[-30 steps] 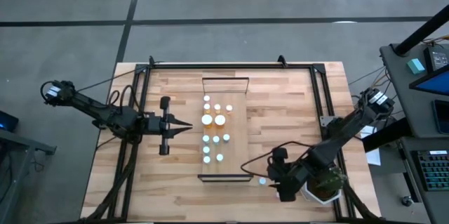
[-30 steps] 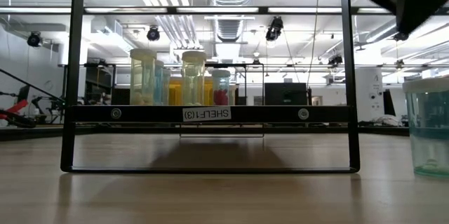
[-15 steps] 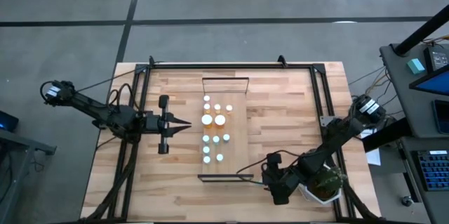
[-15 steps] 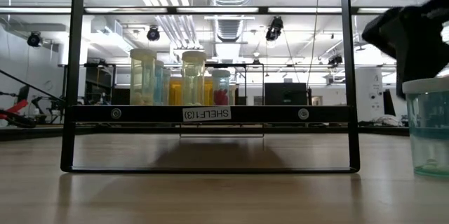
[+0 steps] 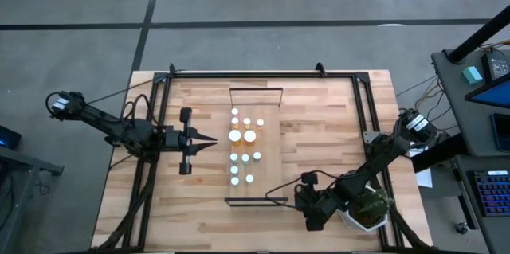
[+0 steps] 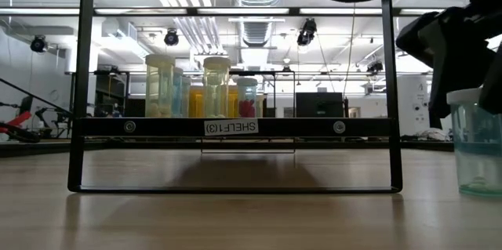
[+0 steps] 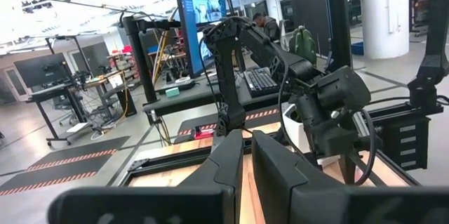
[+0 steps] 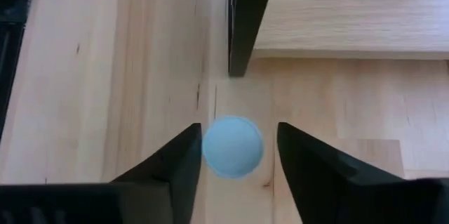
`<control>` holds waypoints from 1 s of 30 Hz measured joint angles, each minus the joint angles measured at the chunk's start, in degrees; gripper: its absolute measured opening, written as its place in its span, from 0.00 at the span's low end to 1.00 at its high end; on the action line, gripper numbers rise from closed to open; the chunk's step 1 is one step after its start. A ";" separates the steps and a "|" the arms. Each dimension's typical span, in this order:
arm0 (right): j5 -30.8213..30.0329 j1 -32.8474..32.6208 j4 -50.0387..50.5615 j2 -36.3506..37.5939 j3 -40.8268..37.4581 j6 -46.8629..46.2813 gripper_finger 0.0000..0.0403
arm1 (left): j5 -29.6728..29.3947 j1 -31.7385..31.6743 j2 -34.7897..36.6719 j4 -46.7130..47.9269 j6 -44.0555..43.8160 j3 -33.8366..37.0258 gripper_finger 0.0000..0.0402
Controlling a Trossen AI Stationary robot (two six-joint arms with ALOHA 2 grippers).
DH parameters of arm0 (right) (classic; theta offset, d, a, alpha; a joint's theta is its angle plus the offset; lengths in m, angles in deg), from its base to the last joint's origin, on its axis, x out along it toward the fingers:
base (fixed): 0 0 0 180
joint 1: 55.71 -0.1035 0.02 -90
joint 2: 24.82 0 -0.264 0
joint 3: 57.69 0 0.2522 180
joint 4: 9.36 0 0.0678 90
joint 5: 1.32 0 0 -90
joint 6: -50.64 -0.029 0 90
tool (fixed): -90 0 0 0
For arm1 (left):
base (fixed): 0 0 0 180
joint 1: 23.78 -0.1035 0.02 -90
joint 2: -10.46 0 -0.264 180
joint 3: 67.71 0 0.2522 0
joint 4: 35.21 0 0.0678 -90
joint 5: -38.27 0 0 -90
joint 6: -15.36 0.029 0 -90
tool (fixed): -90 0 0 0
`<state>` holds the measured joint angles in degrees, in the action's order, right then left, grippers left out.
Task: Pick and place medicine bottles onto shelf by color
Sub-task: Put the green pill bottle on the shelf
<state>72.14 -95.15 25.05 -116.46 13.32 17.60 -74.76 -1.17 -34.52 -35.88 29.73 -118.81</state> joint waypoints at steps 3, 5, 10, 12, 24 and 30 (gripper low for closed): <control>0.00 0.00 -0.08 0.00 0.00 -0.23 0.36 | 0.00 0.00 0.00 -0.05 0.00 0.00 0.04; 0.00 0.00 0.00 0.02 0.00 -0.26 0.32 | 0.02 0.00 0.00 -0.06 0.00 0.00 0.04; 0.04 0.00 -0.02 0.07 0.00 -0.41 0.27 | 0.00 0.00 0.00 -0.12 -0.02 0.15 0.04; 0.16 0.00 -0.02 0.11 0.00 -0.41 0.28 | 0.02 0.00 0.00 -0.14 -0.04 0.15 0.04; 0.59 5.85 8.81 11.45 -0.02 -0.76 0.28 | 0.01 -0.02 0.17 -1.61 0.97 -0.14 0.04; 1.58 13.94 10.94 18.92 0.00 1.40 0.28 | 0.00 -0.02 0.52 -0.90 5.76 0.20 0.04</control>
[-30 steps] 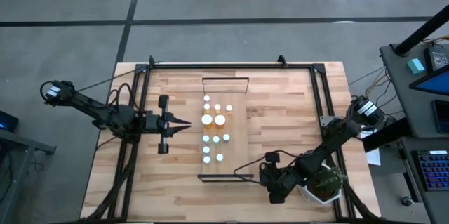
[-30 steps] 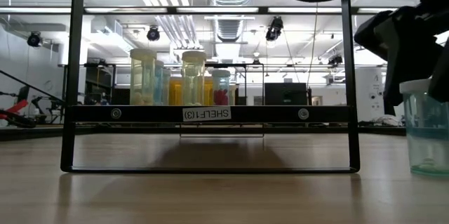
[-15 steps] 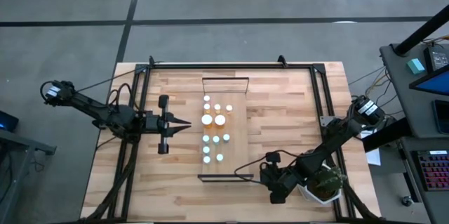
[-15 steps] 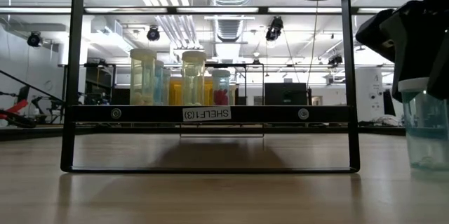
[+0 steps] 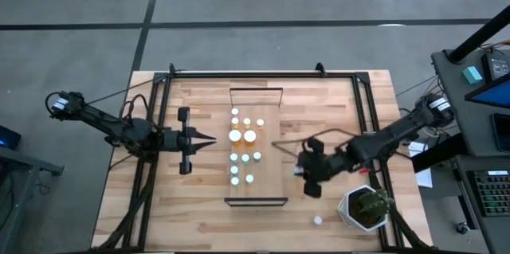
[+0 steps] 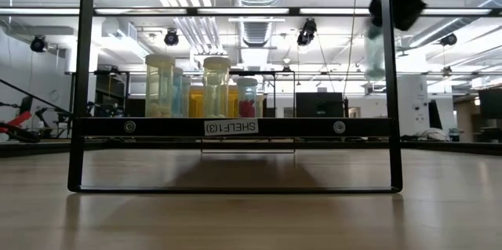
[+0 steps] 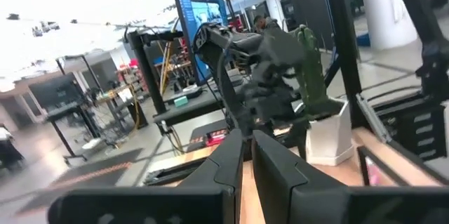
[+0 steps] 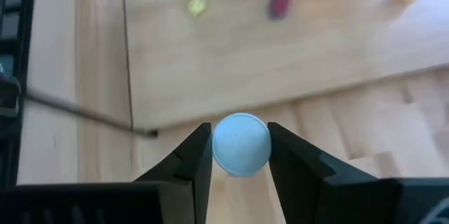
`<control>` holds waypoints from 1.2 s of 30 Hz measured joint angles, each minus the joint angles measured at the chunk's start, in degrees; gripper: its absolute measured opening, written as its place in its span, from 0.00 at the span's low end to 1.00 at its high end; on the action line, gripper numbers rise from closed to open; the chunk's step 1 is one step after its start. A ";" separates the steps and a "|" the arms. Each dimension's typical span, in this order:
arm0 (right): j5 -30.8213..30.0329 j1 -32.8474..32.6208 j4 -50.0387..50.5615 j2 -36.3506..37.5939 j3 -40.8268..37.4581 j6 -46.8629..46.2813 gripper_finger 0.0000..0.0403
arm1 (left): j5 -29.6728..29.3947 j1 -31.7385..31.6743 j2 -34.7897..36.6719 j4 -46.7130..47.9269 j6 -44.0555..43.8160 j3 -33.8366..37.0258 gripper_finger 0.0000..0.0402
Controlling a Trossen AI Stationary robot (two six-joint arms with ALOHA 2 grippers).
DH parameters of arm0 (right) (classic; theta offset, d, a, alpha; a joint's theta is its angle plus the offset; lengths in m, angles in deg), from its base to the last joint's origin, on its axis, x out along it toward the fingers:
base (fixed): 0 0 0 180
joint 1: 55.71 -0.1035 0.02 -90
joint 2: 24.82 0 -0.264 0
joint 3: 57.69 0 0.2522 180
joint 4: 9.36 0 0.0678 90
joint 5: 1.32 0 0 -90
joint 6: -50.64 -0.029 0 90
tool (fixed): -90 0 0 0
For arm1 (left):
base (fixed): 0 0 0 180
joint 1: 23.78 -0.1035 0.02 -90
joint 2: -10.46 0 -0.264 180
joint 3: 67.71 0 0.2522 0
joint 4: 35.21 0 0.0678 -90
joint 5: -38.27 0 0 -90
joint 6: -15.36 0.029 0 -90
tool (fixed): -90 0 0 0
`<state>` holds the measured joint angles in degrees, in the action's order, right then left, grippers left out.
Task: Pick and place medicine bottles onto shelf by color
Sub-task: Put the green pill bottle on the shelf
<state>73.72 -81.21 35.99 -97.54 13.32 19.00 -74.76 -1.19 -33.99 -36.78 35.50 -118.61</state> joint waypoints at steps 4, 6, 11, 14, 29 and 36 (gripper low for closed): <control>1.50 5.37 0.02 1.05 2.15 3.09 0.28 | 0.02 -0.04 1.34 3.15 3.22 0.11 0.04; 1.70 7.63 0.05 0.43 4.02 4.98 0.28 | 0.02 -0.09 1.99 4.77 4.23 0.47 0.04; 2.68 10.68 1.27 -0.91 8.44 10.46 0.28 | 0.02 -0.09 3.92 6.90 6.09 2.69 0.04; 5.77 11.64 0.97 -0.86 9.95 11.68 0.28 | 0.04 -0.09 5.40 6.41 6.34 3.67 0.04; 6.07 12.35 1.16 -8.81 15.24 9.18 0.28 | 0.03 -0.09 10.16 7.80 8.60 5.87 0.04; 8.01 13.91 1.07 -11.59 17.38 11.90 0.28 | 0.03 -0.09 10.67 8.29 7.60 7.63 0.04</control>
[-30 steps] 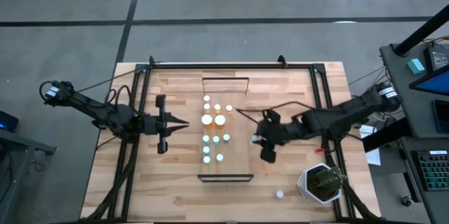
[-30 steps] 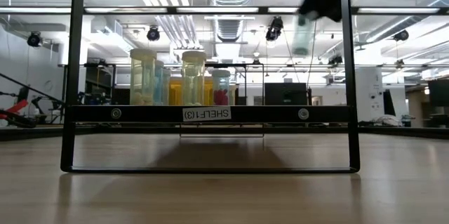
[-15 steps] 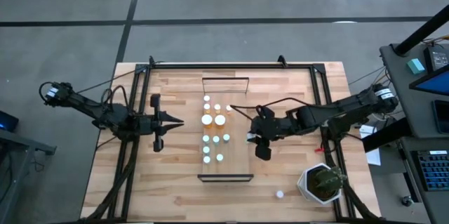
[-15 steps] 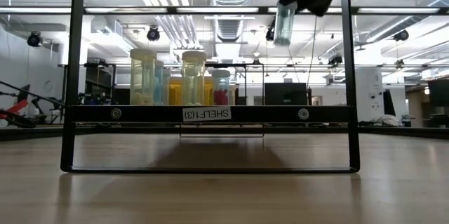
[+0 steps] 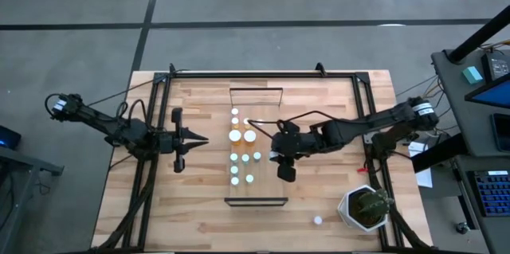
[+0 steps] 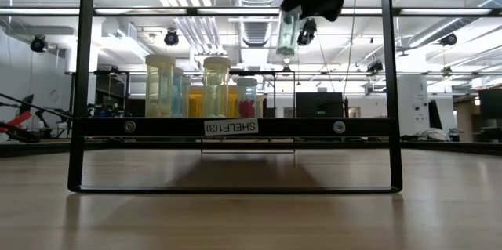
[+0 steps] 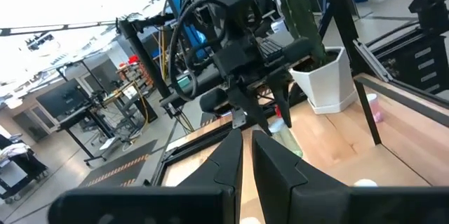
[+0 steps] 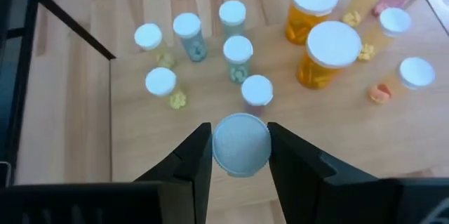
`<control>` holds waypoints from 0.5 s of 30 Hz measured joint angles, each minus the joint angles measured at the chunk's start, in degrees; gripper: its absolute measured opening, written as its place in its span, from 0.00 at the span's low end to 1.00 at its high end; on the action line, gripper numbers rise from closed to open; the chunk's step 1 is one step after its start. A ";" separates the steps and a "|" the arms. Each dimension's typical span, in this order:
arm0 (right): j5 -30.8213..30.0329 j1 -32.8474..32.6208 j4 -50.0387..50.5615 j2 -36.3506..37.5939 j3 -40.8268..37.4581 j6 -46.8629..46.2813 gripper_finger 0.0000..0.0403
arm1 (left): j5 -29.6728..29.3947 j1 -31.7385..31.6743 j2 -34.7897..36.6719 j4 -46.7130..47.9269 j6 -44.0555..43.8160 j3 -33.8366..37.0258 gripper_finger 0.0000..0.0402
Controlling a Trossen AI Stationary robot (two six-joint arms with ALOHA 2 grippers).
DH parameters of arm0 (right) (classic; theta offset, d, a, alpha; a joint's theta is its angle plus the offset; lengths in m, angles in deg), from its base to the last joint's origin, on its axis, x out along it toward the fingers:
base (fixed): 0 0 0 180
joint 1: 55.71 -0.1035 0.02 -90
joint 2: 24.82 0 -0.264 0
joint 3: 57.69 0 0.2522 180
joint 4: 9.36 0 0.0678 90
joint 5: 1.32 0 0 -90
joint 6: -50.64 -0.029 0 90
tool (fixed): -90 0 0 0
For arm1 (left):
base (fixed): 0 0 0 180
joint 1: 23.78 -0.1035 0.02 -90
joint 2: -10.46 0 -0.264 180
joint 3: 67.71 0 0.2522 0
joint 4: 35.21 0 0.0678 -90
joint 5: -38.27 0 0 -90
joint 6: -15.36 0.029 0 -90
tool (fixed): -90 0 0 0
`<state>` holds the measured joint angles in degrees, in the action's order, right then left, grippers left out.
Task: Pick and place medicine bottles onto shelf by color
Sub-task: Put the green pill bottle on the shelf
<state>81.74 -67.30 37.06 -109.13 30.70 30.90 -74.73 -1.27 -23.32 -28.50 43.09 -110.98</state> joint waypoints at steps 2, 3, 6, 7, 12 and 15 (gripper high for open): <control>-0.05 0.35 0.03 -0.78 -0.03 0.97 0.28 | 0.01 0.00 0.39 -0.02 -0.34 0.11 0.04; -0.09 0.56 0.06 -1.24 -0.12 1.29 0.28 | 0.01 0.00 0.61 -0.22 -0.59 0.26 0.04; -0.03 0.78 0.57 -2.59 -0.48 1.93 0.28 | -0.01 0.00 1.20 -0.05 -0.66 1.09 0.04; 0.11 0.87 0.51 -2.91 -0.50 2.40 0.28 | -0.02 0.00 1.35 0.00 -0.25 1.19 0.04; 4.08 1.86 0.58 -4.13 -0.58 4.63 0.28 | -1.28 0.00 2.03 -1.57 0.71 1.29 0.04; 8.65 2.62 0.54 -4.13 -0.59 6.79 0.28 | -1.34 0.00 2.27 -1.50 1.03 1.58 0.04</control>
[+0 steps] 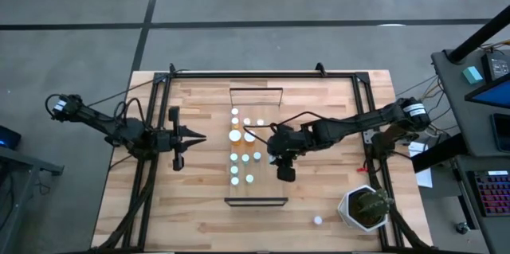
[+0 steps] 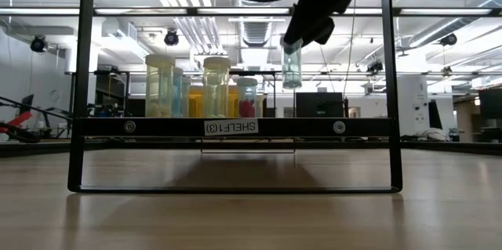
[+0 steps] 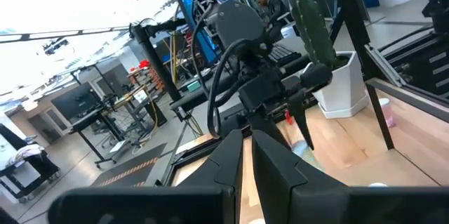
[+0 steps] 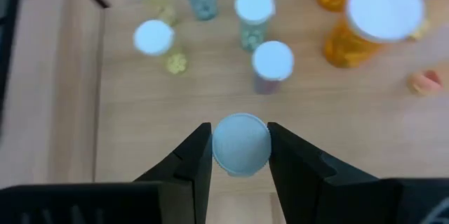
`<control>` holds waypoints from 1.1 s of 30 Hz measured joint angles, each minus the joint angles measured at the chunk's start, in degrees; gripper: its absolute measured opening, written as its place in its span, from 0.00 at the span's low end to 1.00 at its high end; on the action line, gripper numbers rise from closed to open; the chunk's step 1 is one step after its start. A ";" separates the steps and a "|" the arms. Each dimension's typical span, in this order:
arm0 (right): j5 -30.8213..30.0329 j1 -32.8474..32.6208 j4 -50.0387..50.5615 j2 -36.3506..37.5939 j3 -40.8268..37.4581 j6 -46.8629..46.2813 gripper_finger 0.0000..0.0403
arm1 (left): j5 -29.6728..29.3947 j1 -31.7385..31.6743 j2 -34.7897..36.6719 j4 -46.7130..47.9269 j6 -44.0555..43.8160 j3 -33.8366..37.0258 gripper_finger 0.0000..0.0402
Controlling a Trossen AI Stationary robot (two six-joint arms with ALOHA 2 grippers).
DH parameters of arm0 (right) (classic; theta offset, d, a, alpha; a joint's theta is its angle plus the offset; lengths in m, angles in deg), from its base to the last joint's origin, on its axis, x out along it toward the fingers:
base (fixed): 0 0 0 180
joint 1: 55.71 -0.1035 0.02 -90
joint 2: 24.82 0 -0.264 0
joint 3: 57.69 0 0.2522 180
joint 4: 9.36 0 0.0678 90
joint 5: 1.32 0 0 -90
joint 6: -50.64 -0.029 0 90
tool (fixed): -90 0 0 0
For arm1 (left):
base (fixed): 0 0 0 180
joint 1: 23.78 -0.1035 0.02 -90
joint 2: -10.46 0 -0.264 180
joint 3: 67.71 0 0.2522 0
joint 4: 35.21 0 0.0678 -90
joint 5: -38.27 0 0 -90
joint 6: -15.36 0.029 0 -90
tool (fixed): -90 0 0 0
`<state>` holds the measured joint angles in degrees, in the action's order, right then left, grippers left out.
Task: Pick and place medicine bottles onto shelf by color
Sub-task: Put the green pill bottle on the shelf
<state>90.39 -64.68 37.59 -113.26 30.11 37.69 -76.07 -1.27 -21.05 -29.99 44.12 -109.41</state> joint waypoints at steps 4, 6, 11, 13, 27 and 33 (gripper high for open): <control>2.23 0.14 -0.51 0.24 -0.08 3.57 0.28 | -0.04 0.00 0.04 0.03 0.19 0.11 0.04; 2.34 0.11 -0.48 0.18 -0.23 4.82 0.28 | -0.17 0.00 0.07 -0.01 0.67 0.11 0.04; 2.32 0.13 -2.38 -1.14 -0.39 7.57 0.28 | -0.24 0.00 0.17 0.01 1.93 0.10 0.04; 2.30 0.13 -2.88 -1.27 -0.39 8.86 0.28 | -0.49 0.00 0.17 0.04 2.13 0.06 0.04; 4.31 0.13 -9.38 -2.41 -2.89 9.87 0.28 | -6.04 -0.02 0.59 0.07 4.63 0.17 0.04; 4.28 0.13 -9.92 -3.77 -2.95 9.46 0.28 | -6.16 -0.02 0.57 0.05 4.60 0.17 0.04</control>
<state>94.67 -64.55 27.67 -117.03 27.16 47.15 -82.23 -1.30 -20.48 -29.94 48.73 -109.24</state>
